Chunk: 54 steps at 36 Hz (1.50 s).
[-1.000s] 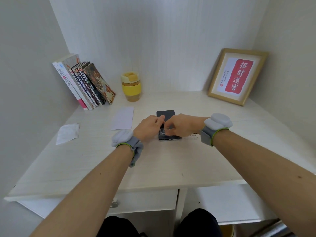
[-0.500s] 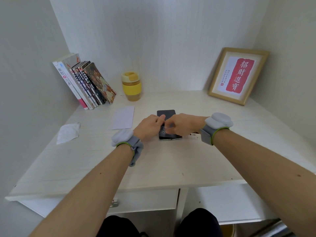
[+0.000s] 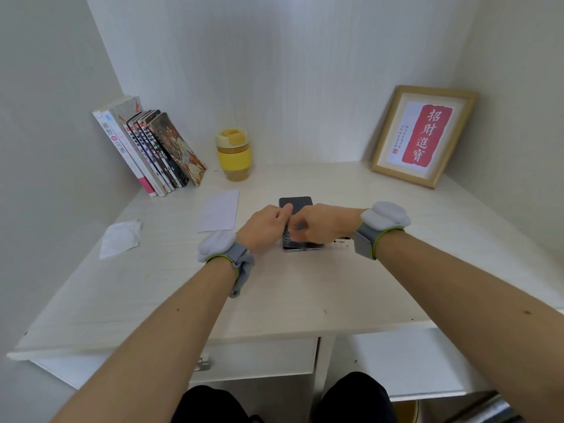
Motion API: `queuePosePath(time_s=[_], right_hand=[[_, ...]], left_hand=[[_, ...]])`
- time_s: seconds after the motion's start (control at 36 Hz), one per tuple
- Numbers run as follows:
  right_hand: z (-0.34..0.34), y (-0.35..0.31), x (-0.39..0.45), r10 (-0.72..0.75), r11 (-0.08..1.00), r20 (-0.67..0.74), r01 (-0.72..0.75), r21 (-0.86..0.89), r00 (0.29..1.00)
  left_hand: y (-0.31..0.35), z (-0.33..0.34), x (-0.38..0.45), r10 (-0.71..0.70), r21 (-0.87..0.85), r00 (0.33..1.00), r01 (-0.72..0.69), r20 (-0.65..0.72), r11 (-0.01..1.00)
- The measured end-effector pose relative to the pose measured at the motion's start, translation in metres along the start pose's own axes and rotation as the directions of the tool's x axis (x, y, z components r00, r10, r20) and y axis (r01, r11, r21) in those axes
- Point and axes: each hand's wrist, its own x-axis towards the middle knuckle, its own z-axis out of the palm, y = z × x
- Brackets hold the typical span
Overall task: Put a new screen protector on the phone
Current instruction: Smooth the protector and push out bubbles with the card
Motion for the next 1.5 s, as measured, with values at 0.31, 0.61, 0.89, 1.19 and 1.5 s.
queuePosePath(time_s=[0.31,0.61,0.89,1.19,1.5], right_hand=[[-0.008,0.025,-0.011,0.204,0.969,-0.179,-0.172,0.18,0.962],[-0.003,0.023,-0.014,0.201,0.968,-0.164,-0.17,0.185,0.966],[-0.003,0.021,-0.015,0.135,0.989,-0.077,-0.129,0.079,0.988],[-0.007,0.017,0.004,0.362,0.891,-0.239,-0.26,0.371,0.901],[-0.007,0.013,0.019,0.518,0.735,-0.216,-0.302,0.607,0.828]], left_hand=[[-0.003,0.001,0.001,-0.042,-0.077,0.991,0.032,-0.129,0.997],[-0.004,0.009,0.003,-0.104,0.079,0.985,0.116,-0.141,0.99],[-0.001,-0.004,-0.003,-0.185,-0.058,0.983,0.183,-0.022,0.981],[0.002,-0.008,-0.008,-0.279,-0.137,0.959,0.284,0.053,0.949],[-0.008,-0.016,-0.008,-0.279,-0.206,0.959,0.282,0.044,0.937]])
